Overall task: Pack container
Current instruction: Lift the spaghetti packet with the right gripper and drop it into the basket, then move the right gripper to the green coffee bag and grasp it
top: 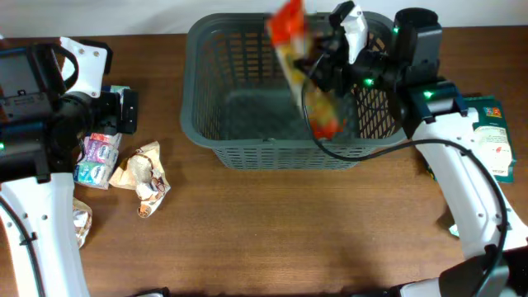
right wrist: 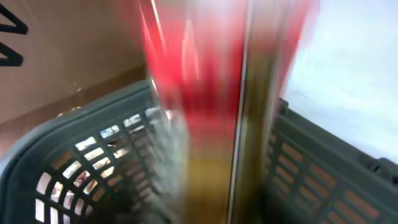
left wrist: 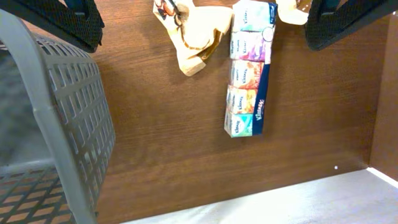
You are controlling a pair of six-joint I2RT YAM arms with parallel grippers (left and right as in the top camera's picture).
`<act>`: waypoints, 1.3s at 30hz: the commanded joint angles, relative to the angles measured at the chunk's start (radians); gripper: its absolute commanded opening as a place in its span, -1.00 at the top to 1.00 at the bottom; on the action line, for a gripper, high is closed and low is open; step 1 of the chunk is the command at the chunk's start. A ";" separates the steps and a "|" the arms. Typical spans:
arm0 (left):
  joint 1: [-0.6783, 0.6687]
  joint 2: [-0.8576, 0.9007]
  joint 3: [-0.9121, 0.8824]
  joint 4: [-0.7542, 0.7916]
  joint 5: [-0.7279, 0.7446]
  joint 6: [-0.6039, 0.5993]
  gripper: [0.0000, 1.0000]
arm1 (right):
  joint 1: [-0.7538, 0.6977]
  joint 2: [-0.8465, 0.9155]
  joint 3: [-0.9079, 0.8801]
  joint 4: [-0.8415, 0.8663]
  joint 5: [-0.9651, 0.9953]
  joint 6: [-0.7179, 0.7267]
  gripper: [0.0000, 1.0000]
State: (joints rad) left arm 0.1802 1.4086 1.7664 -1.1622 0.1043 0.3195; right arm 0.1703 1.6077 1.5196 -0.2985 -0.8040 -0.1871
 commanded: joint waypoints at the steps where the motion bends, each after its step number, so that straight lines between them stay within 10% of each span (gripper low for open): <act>1: 0.006 0.006 -0.002 0.002 0.004 0.015 -0.99 | -0.002 -0.055 0.034 0.037 -0.023 -0.019 -0.98; 9: 0.006 0.006 -0.002 0.002 0.004 0.015 -0.98 | -0.060 -0.129 0.114 0.050 0.138 -0.014 -0.98; 15: 0.006 0.006 -0.002 0.002 0.004 0.015 -0.99 | -0.240 -0.250 0.188 -0.011 0.725 0.241 -0.98; 29: 0.006 0.006 -0.002 0.002 0.004 0.015 -0.99 | -0.898 -0.168 0.157 -0.821 1.015 0.387 -0.98; 39: 0.006 0.006 -0.002 0.002 0.003 0.016 -0.98 | -0.979 0.118 0.133 -0.714 0.836 -0.246 -0.97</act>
State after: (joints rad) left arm 0.1802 1.4101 1.7660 -1.1622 0.1043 0.3195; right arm -0.8127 1.6752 1.6562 -1.0336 0.1280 -0.1318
